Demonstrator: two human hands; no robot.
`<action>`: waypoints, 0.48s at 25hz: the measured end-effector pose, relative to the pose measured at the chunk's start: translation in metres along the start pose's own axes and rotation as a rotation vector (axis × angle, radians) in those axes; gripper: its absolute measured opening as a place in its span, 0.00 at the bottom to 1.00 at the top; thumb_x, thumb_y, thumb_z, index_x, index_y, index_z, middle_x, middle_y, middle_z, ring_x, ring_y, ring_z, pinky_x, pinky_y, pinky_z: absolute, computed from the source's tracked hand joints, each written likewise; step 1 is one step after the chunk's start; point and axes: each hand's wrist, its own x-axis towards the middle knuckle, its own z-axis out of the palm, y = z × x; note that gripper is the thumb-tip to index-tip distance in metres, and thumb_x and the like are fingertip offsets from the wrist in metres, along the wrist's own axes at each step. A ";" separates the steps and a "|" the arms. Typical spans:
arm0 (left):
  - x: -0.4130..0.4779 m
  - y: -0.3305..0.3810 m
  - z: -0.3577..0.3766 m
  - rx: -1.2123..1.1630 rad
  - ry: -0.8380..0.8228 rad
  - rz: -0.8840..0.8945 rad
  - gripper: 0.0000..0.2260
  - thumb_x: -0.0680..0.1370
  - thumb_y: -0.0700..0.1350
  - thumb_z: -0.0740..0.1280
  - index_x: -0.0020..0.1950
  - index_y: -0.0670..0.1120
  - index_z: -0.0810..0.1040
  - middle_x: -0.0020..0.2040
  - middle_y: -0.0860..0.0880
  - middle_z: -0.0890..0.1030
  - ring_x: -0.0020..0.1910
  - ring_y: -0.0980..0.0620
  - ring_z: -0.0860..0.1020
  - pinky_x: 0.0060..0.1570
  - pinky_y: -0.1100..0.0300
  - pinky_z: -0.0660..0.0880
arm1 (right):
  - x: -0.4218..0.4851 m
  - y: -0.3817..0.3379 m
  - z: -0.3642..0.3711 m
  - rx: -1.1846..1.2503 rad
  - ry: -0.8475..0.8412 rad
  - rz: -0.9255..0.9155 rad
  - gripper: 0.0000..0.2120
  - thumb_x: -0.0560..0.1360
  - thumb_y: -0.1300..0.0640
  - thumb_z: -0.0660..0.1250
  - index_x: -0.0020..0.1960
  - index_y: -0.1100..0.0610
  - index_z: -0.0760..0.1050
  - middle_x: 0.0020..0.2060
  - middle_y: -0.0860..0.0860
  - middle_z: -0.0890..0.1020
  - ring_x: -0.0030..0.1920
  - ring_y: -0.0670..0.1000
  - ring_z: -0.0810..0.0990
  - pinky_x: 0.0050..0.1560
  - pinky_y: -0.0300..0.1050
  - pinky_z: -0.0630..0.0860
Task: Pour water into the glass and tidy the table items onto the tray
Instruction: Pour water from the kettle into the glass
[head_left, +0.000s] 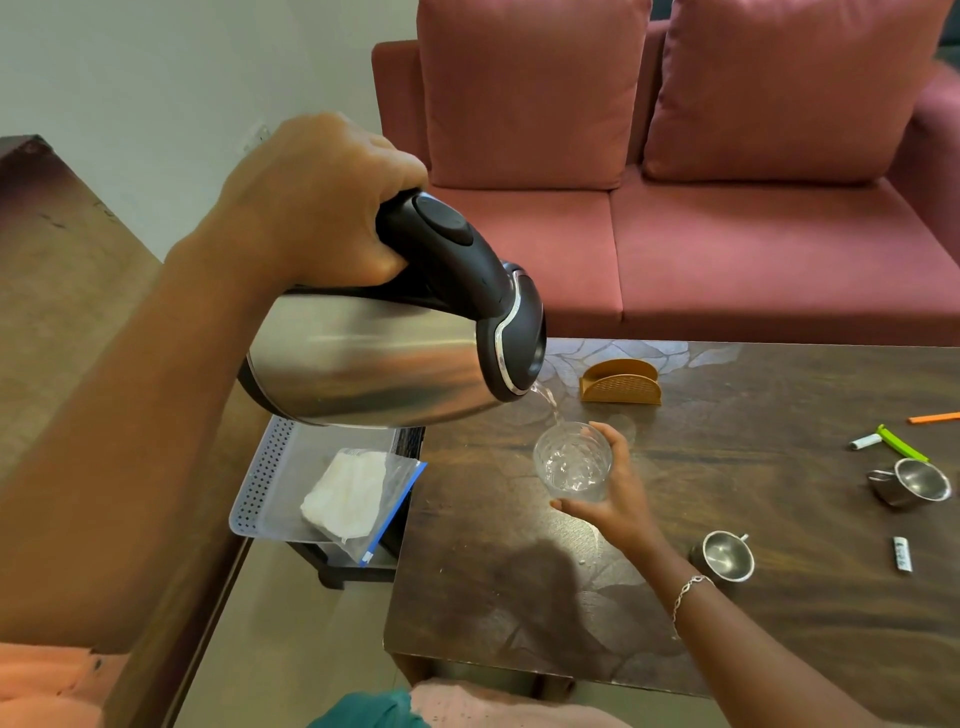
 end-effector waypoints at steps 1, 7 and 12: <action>0.000 0.000 0.000 0.001 0.002 -0.007 0.07 0.61 0.41 0.63 0.31 0.37 0.76 0.23 0.42 0.72 0.23 0.46 0.65 0.27 0.60 0.62 | 0.000 0.000 0.000 0.000 0.002 -0.001 0.45 0.58 0.60 0.80 0.67 0.51 0.58 0.60 0.49 0.71 0.59 0.48 0.71 0.56 0.27 0.65; -0.001 -0.001 -0.002 0.018 -0.011 -0.015 0.08 0.62 0.42 0.62 0.32 0.37 0.76 0.24 0.41 0.72 0.23 0.42 0.68 0.25 0.55 0.69 | -0.001 0.001 0.001 0.012 -0.001 0.000 0.45 0.57 0.60 0.80 0.66 0.50 0.58 0.60 0.50 0.71 0.60 0.47 0.72 0.56 0.24 0.65; 0.001 0.000 -0.003 0.024 -0.012 0.006 0.08 0.62 0.41 0.63 0.32 0.37 0.76 0.24 0.41 0.73 0.22 0.42 0.68 0.25 0.56 0.68 | -0.001 -0.001 0.001 0.027 0.007 0.003 0.45 0.58 0.60 0.80 0.66 0.50 0.58 0.60 0.49 0.70 0.60 0.48 0.71 0.56 0.27 0.65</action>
